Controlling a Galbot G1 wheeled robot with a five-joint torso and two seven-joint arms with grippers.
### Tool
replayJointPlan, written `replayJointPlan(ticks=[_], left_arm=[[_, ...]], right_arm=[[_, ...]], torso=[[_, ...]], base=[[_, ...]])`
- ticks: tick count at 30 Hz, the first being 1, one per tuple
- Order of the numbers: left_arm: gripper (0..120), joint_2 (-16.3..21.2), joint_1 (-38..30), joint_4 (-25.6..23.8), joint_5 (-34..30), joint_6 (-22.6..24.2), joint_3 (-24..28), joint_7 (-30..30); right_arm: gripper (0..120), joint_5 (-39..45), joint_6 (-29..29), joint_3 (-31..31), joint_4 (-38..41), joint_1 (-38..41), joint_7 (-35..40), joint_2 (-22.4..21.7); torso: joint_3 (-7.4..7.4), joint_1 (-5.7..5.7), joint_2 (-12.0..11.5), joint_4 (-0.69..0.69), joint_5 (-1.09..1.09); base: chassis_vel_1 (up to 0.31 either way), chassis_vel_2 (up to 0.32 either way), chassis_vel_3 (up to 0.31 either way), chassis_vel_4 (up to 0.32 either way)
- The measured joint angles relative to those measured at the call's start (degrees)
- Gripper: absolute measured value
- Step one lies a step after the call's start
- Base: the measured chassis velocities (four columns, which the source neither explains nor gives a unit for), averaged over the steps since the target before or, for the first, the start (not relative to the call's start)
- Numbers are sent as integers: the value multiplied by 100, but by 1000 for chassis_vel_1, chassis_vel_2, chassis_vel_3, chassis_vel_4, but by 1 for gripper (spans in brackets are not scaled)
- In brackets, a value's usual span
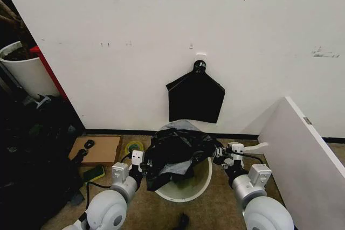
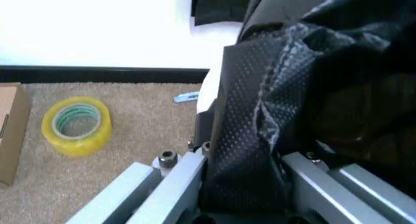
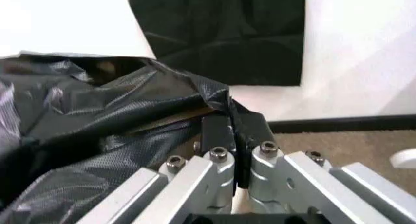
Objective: Place the garbage bag over the trash bin.
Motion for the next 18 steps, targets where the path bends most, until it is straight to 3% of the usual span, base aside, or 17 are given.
replayJointPlan(ticks=[18], left_arm=[[0,-158,-27,23,-560,-69,-39,-215]], right_arm=[[0,-8,-3,139,-330,-156,-54,-66]], torso=[[0,0,0,0,0]], base=[[0,0,0,0]])
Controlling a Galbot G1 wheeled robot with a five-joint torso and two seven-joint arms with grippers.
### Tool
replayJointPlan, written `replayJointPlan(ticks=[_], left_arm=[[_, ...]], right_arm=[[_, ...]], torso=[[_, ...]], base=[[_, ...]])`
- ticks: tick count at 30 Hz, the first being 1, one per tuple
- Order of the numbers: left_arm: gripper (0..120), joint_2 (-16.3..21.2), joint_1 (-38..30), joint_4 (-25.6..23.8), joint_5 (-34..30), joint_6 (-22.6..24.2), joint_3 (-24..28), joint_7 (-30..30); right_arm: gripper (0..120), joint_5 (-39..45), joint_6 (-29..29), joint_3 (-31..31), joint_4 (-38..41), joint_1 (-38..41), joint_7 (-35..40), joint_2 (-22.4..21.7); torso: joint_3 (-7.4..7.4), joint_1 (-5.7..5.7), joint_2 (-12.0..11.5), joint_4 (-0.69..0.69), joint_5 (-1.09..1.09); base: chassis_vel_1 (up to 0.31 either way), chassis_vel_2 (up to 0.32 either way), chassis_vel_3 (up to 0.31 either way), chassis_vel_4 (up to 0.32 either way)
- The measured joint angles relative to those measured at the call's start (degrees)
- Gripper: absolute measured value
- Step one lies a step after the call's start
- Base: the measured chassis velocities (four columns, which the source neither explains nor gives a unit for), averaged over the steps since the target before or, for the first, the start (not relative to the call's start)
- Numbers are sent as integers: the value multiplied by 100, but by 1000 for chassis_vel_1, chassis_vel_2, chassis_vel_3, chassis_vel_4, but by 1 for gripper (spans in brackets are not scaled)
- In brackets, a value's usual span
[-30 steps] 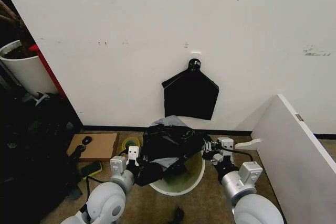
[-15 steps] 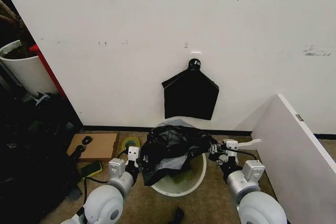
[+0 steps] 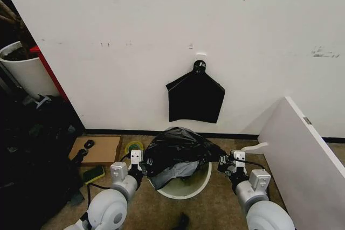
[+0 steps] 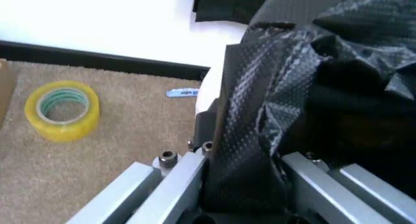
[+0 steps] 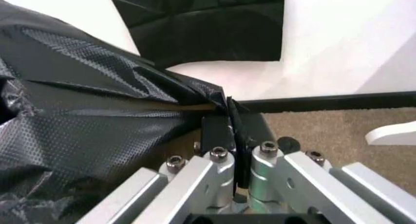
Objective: Place the garbage bag over the trash bin.
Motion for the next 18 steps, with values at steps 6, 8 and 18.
replayJointPlan(ticks=[6,8,18], left_arm=[[0,-100,-34,43,-118,6,1,-140],[0,-127,-45,63,-127,6,20,-197],[0,-264,-214,245,-427,-12,48,-457]], right_arm=[[1,-93,48,-62,119,-56,5,16],[10,-226,123,-122,276,-77,-12,22],[46,-510,213,-153,817,-250,58,7]], torso=[[0,0,0,0,0],[0,0,0,0,-1],[0,0,0,0,1]], base=[[0,0,0,0],[0,0,0,0],[0,0,0,0]])
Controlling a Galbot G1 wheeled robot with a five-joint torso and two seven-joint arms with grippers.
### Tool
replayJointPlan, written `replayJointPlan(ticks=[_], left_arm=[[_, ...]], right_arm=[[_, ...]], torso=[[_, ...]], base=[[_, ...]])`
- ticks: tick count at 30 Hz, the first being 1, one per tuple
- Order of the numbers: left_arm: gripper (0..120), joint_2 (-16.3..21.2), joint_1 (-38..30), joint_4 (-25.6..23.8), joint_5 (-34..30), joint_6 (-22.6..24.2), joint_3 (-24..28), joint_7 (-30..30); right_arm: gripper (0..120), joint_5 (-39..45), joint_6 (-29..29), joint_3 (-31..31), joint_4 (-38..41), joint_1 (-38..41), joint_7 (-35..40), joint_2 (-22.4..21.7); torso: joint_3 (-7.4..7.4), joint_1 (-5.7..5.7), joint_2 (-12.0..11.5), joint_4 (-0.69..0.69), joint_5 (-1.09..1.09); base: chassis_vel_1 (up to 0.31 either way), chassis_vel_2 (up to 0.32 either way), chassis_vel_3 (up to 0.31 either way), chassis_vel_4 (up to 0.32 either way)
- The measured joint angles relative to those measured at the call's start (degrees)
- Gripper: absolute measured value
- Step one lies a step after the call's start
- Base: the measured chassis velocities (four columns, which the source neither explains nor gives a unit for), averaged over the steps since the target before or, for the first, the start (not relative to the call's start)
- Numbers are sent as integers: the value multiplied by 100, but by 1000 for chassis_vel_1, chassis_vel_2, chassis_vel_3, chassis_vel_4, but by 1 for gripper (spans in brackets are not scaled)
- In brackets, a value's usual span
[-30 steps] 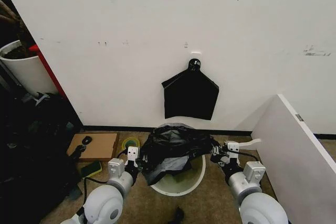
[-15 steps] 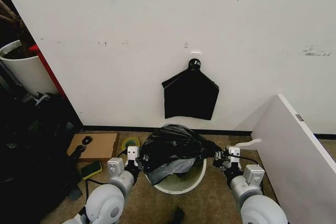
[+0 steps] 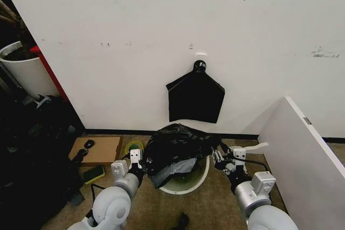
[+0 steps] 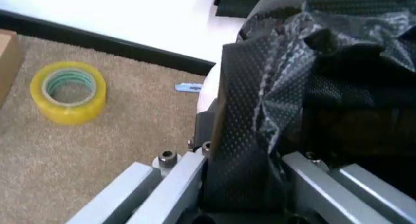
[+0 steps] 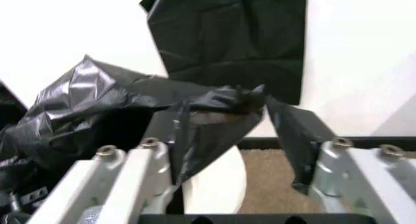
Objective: Place the garbage bag over the trash bin.
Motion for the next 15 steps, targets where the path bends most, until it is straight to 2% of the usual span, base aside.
replayJointPlan(ticks=[1,5,7,10,13,14,15], left_arm=[[0,0,0,0,0,0,0,0],[0,-175,-155,165,-246,-248,88,-175],[0,-210,-191,202,-285,-315,107,-208],[0,-316,-325,306,-402,-495,180,-359],[0,-384,-464,393,-404,-607,240,-481],[0,-384,-464,393,-404,-607,240,-481],[0,-399,-509,410,-378,-631,264,-505]], right_arm=[[46,0,0,0,0,0,0,0],[66,323,-61,177,361,-250,181,13],[69,442,-72,195,440,-339,181,23],[81,1151,-342,166,685,-621,227,73],[94,2273,-738,109,713,-742,424,108],[94,2273,-738,109,713,-742,424,108],[97,2842,-956,107,715,-745,531,122]], torso=[[0,0,0,0,0],[0,0,0,0,-2],[0,0,0,0,-1],[0,0,0,-1,-3],[0,0,0,-1,0],[0,0,0,-1,0],[0,0,0,-1,0]], base=[[0,0,0,0],[0,0,0,0],[0,0,0,0],[0,0,0,0],[0,0,0,0],[0,0,0,0],[0,0,0,0]])
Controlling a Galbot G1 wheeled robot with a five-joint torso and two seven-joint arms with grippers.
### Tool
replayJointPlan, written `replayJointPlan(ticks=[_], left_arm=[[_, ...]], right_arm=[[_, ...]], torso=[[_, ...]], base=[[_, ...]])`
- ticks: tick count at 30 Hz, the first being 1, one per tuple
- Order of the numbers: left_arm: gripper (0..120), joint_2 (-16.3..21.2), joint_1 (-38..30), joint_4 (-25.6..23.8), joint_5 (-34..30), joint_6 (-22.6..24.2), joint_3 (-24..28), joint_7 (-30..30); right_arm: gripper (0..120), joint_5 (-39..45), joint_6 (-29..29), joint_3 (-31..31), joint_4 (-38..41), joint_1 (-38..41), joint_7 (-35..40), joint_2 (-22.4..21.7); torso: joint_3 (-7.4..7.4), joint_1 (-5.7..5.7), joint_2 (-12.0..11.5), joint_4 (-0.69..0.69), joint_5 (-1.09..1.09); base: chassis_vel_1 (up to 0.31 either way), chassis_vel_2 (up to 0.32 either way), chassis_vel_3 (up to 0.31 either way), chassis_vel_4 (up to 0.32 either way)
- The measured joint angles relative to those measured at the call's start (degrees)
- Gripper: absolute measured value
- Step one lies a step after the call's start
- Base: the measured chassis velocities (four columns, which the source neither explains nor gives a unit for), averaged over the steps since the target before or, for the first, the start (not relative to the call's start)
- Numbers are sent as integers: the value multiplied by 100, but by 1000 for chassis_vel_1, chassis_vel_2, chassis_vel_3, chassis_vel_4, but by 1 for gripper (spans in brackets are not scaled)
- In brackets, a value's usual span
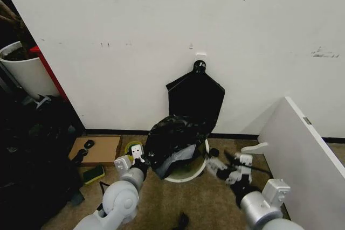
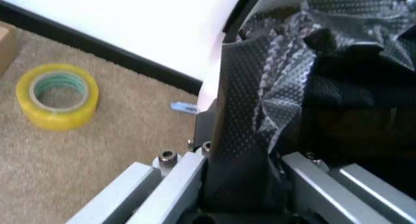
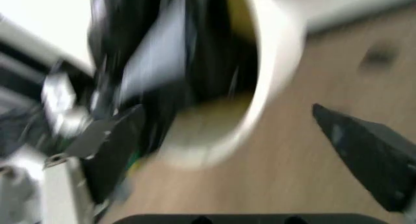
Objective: Place the garbage bag over the trash bin.
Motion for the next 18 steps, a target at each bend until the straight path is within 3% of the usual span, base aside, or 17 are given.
replayJointPlan(ticks=[4,10,18], left_arm=[[0,-4,-45,11,135,-28,51,4],[0,12,65,-16,396,-25,84,126],[0,-12,115,-35,463,-14,109,166]], right_arm=[[100,945,-170,-94,0,84,43,68],[100,1271,267,-284,-9,439,-289,298],[100,1333,242,-415,-268,634,-263,399]], torso=[[0,0,0,0,0],[0,0,0,2,0],[0,0,0,1,-1]], base=[[0,0,0,0],[0,0,0,0],[0,0,0,0]])
